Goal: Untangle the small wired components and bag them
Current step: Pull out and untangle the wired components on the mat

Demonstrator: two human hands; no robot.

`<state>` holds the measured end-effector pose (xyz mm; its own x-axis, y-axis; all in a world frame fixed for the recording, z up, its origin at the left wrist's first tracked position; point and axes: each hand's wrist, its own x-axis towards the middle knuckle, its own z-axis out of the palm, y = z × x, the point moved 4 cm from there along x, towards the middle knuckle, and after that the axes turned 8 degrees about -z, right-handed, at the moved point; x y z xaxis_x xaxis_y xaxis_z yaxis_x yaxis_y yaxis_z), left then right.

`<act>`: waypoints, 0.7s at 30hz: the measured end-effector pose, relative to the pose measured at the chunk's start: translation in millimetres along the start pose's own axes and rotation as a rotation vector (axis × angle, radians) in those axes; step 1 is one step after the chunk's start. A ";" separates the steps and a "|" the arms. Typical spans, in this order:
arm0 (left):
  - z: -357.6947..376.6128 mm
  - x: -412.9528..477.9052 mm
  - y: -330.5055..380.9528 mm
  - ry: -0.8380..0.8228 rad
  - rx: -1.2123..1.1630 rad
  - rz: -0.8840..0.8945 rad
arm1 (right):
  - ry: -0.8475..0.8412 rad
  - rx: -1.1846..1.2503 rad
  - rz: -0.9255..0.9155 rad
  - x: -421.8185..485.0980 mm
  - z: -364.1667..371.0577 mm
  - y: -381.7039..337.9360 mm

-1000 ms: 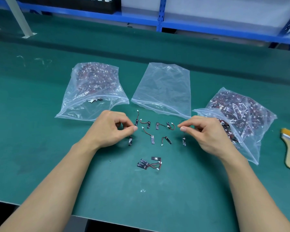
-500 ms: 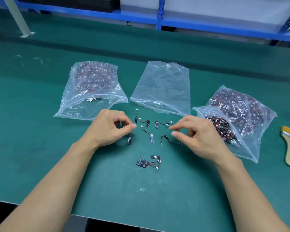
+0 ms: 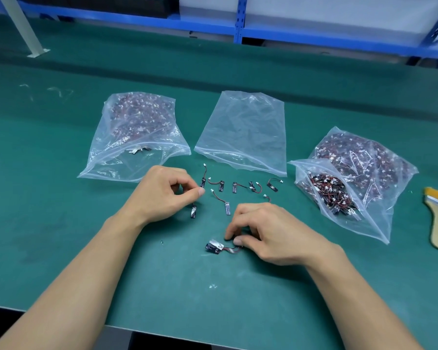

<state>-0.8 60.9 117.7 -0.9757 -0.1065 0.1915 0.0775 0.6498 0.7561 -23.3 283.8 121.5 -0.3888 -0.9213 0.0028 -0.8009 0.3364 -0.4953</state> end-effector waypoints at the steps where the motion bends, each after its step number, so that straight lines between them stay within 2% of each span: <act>1: 0.3 0.0 0.2 0.000 -0.001 0.000 | 0.000 0.006 0.001 0.3 0.2 0.0; 10: 0.1 0.9 -0.1 0.004 -0.001 -0.018 | 0.006 0.104 0.018 -4.6 -3.1 7.0; 21: 0.0 -0.2 1.0 -0.002 -0.008 -0.026 | -0.012 0.099 0.029 -4.4 -4.1 2.7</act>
<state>-0.5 61.6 118.4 -0.9778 -0.1221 0.1703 0.0534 0.6406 0.7660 -25.6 289.5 123.7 -0.4055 -0.9138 -0.0231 -0.7403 0.3431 -0.5781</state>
